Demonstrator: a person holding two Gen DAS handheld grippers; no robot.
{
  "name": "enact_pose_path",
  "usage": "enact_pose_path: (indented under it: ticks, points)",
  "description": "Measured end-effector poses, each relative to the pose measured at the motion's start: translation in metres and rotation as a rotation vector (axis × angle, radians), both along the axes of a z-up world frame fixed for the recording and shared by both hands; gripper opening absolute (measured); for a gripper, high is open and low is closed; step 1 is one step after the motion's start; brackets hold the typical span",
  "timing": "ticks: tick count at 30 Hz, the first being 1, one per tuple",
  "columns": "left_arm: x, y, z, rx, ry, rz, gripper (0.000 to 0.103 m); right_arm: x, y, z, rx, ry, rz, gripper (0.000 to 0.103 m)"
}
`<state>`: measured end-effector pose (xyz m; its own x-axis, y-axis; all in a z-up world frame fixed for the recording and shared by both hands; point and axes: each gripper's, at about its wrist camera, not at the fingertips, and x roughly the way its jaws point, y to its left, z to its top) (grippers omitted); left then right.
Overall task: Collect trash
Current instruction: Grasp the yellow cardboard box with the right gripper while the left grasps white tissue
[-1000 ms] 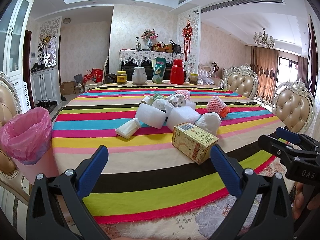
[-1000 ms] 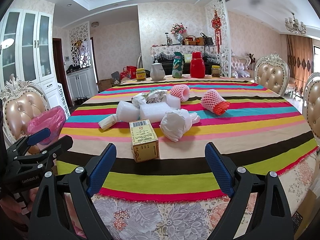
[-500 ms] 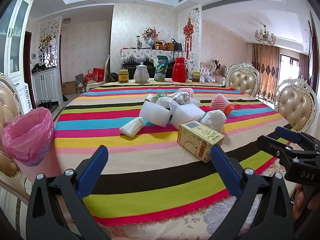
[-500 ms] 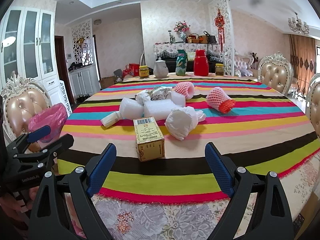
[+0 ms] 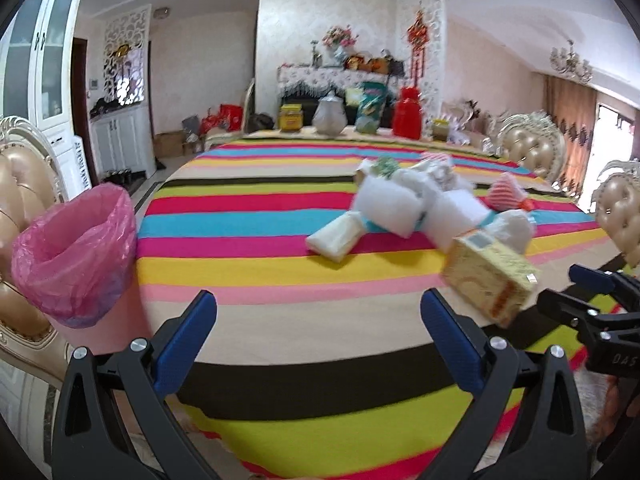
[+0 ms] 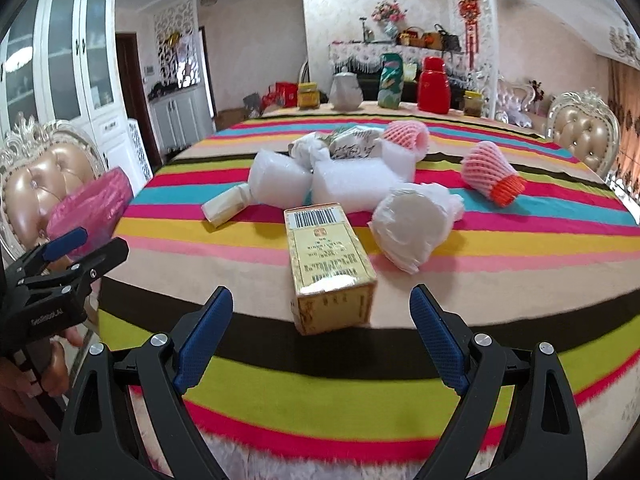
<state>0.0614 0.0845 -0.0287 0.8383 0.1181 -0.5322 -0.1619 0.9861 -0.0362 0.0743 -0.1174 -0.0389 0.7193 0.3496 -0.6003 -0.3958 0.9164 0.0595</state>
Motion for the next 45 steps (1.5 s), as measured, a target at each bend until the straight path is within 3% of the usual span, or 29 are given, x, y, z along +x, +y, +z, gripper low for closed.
enact_pose_path:
  ticks: [6,10,13,15,17,27,28,29,31,34,36,37,42,45]
  points:
    - [0.032,0.02,-0.011,-0.086,0.097,-0.021,0.098,0.034,0.015,-0.003,-0.05,0.063,0.025,0.085]
    - [0.056,0.014,-0.014,-0.017,0.141,-0.04,0.098,0.056,0.024,-0.014,-0.09,0.123,0.052,0.085]
    - [0.076,0.013,-0.015,-0.014,0.162,-0.077,0.098,0.063,0.027,-0.02,-0.106,0.143,0.088,0.085]
    - [0.091,0.014,-0.017,-0.022,0.181,-0.087,0.098,0.067,0.027,-0.023,-0.114,0.142,0.096,0.077]
    - [0.104,0.013,-0.018,-0.011,0.204,-0.099,0.098,0.071,0.022,-0.025,-0.104,0.153,0.106,0.049]
    - [0.172,0.001,-0.03,0.101,0.29,-0.18,0.098,0.08,-0.013,-0.02,0.001,0.14,0.095,0.049]
    - [0.176,-0.001,-0.031,0.111,0.295,-0.182,0.094,0.081,-0.015,-0.02,0.005,0.142,0.096,0.049]
    - [0.182,-0.004,-0.031,0.124,0.298,-0.196,0.081,0.081,-0.016,-0.02,0.009,0.145,0.097,0.049]
    - [0.19,-0.01,-0.034,0.147,0.322,-0.223,0.068,0.081,-0.019,-0.02,0.021,0.153,0.104,0.049]
    - [0.195,-0.015,-0.04,0.167,0.339,-0.223,0.064,0.08,-0.02,-0.02,0.021,0.15,0.117,0.049]
    - [0.193,-0.016,-0.042,0.174,0.341,-0.233,0.056,0.079,-0.02,-0.02,0.025,0.151,0.124,0.049]
    - [0.191,-0.016,-0.041,0.17,0.337,-0.237,0.041,0.08,-0.02,-0.021,0.024,0.151,0.125,0.049]
    - [0.176,-0.014,-0.037,0.126,0.315,-0.229,0.037,0.078,-0.017,-0.022,0.025,0.142,0.13,0.049]
    - [0.162,-0.009,-0.032,0.058,0.289,-0.217,0.037,0.077,-0.015,-0.021,0.023,0.131,0.125,0.049]
